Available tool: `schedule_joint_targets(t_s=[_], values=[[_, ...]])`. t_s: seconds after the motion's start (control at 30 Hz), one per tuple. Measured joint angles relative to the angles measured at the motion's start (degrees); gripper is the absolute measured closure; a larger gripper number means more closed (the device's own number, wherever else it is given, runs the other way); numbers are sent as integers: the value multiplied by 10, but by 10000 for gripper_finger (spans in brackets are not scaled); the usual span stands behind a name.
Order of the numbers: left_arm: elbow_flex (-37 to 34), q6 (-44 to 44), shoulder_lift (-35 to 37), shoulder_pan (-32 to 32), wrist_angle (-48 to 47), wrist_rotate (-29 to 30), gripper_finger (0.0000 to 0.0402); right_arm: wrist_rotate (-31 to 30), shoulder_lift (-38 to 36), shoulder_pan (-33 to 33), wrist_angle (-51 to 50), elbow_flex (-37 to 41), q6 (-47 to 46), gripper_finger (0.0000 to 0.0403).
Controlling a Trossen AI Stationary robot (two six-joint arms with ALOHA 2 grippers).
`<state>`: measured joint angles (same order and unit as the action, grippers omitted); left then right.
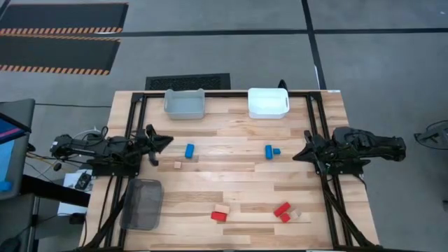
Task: Sort & place blocks by color
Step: Put the blue triangle block into the gray bin
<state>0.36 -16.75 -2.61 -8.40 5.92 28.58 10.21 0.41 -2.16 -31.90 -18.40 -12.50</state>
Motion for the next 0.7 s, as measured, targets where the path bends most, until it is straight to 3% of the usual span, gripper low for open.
schedule_joint_targets(t_s=[0.17,0.33,0.53,0.7], values=[[0,26,0,0,-5,126,401,-52,-2,14,26,-5,50,376],[0,65,0,2,14,199,401,-57,-1,28,26,-4,50,376],[0,96,0,21,14,216,401,-57,-1,41,26,-4,50,376],[0,125,0,49,33,200,401,-104,-1,55,83,9,31,376]])
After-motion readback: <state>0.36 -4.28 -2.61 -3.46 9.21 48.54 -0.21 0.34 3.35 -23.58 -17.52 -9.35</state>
